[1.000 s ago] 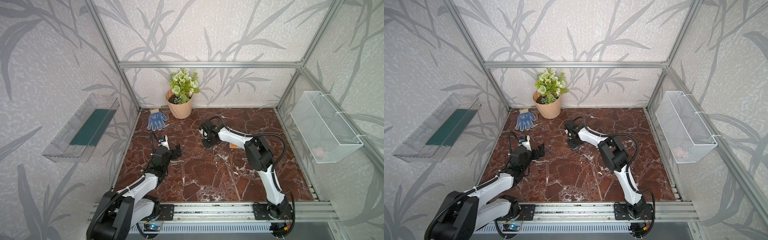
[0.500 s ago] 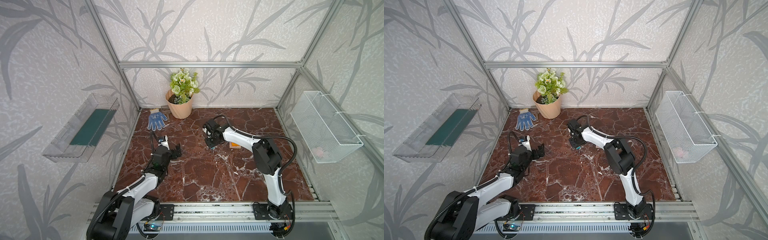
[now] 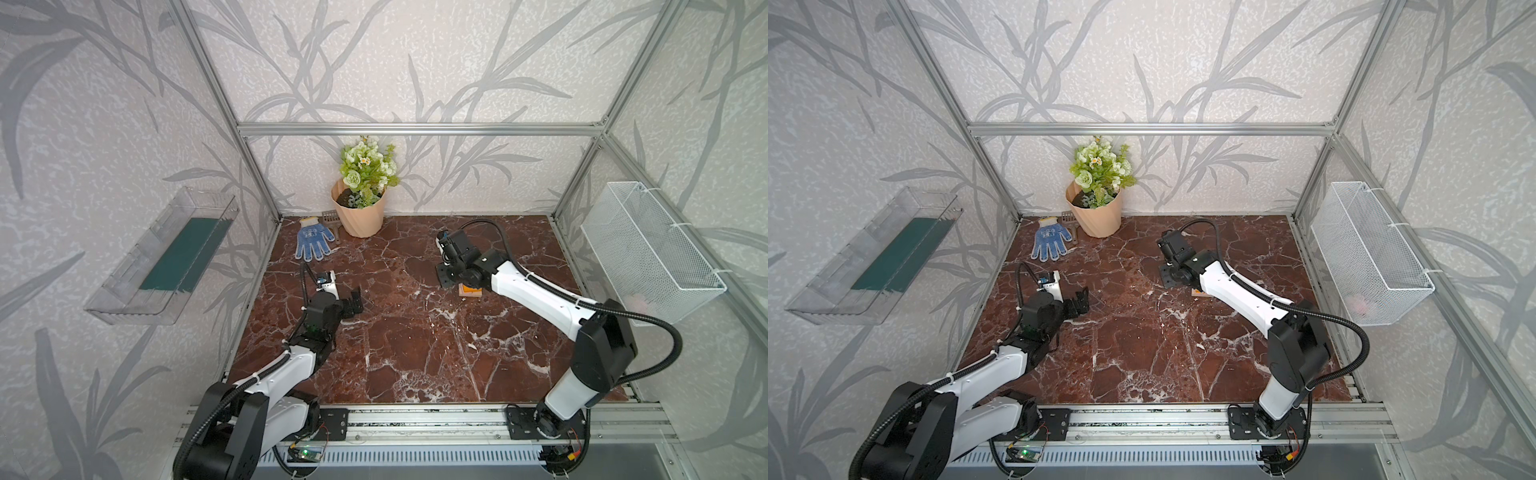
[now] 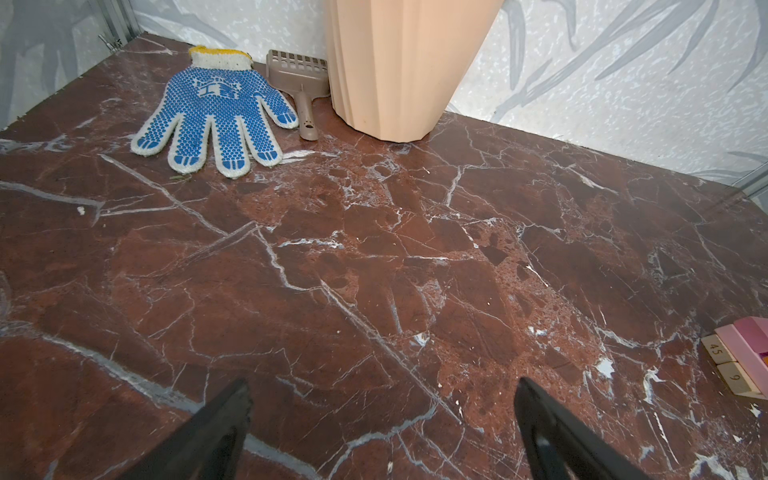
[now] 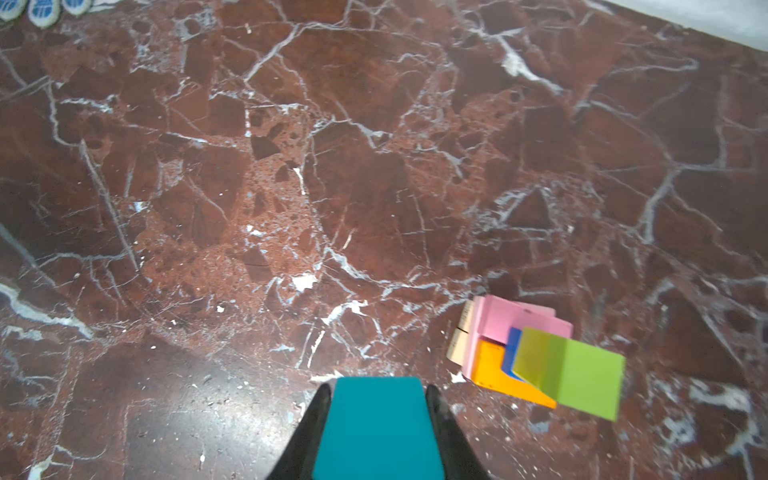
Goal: Build the wood block tower
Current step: 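Lift the teal block with the right gripper and carry it over the stack, then lower the teal block with the right gripper onto the lime-green cube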
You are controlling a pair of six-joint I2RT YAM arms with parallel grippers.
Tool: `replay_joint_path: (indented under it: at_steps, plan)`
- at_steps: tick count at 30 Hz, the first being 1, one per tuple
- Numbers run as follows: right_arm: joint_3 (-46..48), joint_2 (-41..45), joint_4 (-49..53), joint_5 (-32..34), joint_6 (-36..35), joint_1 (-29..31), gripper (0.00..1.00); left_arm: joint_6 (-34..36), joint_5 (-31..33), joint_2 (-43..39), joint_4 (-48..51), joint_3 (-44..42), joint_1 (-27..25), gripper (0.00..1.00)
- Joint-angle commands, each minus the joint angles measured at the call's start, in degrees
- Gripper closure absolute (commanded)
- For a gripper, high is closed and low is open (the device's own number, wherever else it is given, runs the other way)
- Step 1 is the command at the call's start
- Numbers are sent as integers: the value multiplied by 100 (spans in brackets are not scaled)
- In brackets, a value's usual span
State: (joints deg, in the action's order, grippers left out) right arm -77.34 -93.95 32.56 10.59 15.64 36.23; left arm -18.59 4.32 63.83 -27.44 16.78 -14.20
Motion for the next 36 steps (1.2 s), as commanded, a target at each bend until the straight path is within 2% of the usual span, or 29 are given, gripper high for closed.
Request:
replay_joint_path:
  at_steps: [1, 8, 12, 19, 26, 36]
  plan:
    - [301, 509, -267, 257, 317, -225, 91, 53, -49, -52, -3, 98, -4, 1]
    - [1295, 1422, -949, 167, 563, -857, 90, 66, -45, -47, 2, 105, -8, 1]
    - [1242, 1511, -586, 379, 507, -1182, 91, 66, -43, -29, 11, 115, -12, 1]
    - [1178, 1499, -408, 347, 364, -1536, 91, 74, -54, -14, 20, 124, -17, 0]
    - [922, 1153, -280, 46, 282, -1827, 91, 84, -73, 17, 28, 147, -21, 1]
    - [-114, -8, 349, -505, 204, -1856, 95, 92, -60, 41, 37, 165, -24, 1]
